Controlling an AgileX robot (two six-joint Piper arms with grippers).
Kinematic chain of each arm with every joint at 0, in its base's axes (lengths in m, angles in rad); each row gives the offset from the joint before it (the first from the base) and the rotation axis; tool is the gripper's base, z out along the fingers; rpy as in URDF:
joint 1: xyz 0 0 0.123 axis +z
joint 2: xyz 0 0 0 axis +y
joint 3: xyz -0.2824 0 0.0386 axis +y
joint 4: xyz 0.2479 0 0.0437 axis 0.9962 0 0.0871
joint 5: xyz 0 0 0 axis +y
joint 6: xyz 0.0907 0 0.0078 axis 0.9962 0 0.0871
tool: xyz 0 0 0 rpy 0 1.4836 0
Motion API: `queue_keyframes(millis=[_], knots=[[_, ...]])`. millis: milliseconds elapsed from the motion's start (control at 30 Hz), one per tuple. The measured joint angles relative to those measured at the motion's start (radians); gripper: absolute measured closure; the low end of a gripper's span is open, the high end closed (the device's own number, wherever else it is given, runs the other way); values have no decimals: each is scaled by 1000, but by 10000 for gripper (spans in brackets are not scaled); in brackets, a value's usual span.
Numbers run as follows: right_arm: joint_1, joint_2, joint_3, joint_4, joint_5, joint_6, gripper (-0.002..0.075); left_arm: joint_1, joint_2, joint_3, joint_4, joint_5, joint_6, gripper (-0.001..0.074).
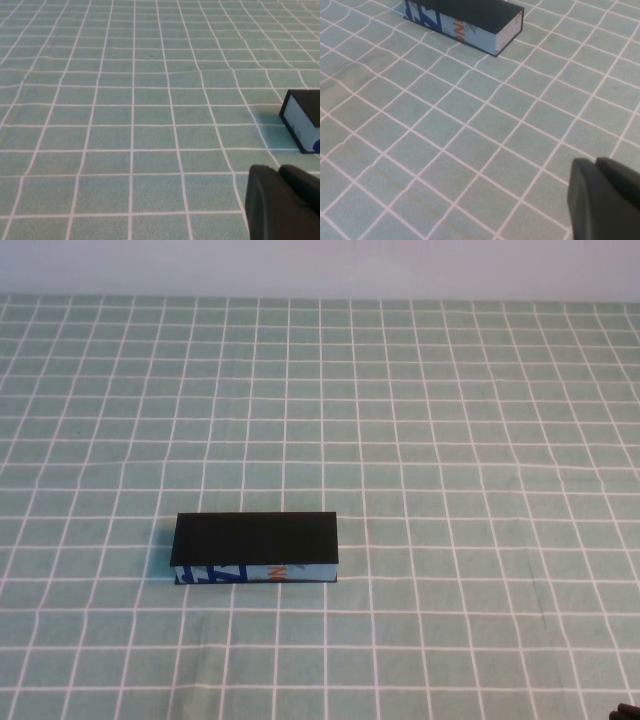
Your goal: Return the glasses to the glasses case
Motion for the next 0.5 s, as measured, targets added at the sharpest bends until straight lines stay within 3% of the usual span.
queue_keyframes(millis=[500], knots=[[0, 0, 0, 0, 0, 0, 737, 0, 0, 0, -5, 4, -2, 734]])
